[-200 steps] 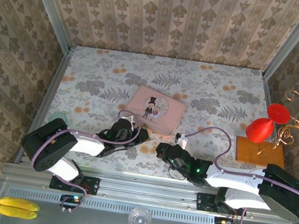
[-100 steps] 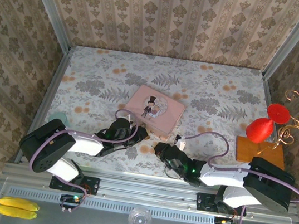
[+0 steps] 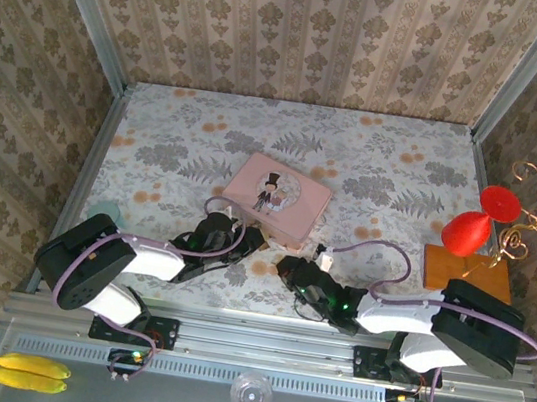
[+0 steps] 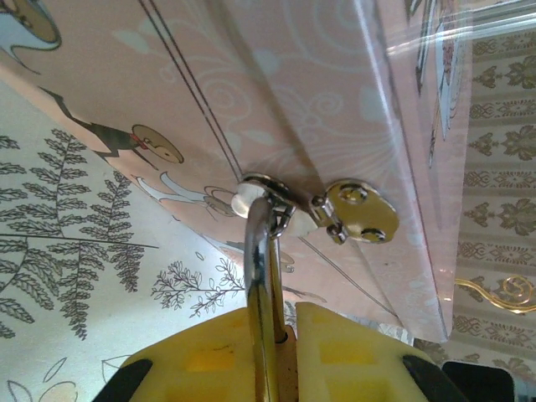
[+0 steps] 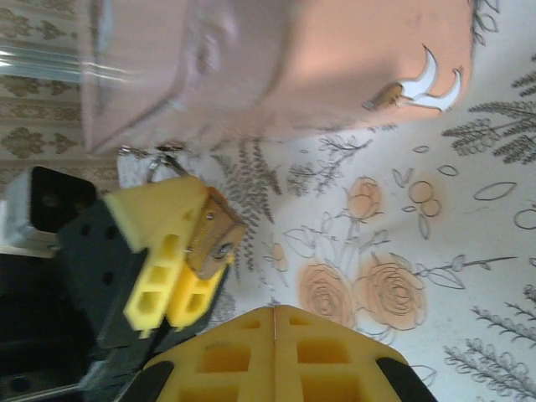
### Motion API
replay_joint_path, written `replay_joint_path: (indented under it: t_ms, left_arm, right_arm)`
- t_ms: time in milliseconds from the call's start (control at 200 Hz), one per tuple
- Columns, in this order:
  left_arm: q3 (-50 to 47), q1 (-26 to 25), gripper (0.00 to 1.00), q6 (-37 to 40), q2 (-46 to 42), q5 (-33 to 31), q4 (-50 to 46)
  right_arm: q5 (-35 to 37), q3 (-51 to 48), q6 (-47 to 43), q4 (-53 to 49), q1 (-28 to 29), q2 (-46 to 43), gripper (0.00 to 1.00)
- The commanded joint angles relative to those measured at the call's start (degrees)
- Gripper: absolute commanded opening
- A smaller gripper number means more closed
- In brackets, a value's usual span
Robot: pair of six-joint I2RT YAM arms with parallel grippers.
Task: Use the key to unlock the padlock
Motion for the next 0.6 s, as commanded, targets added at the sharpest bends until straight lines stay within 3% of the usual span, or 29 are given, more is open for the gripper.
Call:
replay_joint_path:
  t_ms: [0, 245, 375, 595]
  left_arm:
    - [0.29, 0.54, 0.0, -1.6, 0.58, 0.11, 9.67]
    - [0.86, 0.45, 0.0, -3.01, 3.89, 0.85, 13.06]
    - [0.56, 0.48, 0.0, -2.92, 2.92, 0.45, 12.14]
    - [1.23, 0.37, 0.0, -3.19, -1.29, 0.03, 8.66]
  right_arm:
    - [4.26, 0.87, 1.02, -1.78, 0.5, -2.26, 0.0]
    - [5.76, -0.94, 1.0, 1.31, 0.96, -2.59, 0.0]
    - [6.41, -1.26, 0.37, -1.22, 0.96, -4.61, 0.0]
    - [5.8, -1.77, -0.76, 4.19, 1.05, -3.47, 0.0]
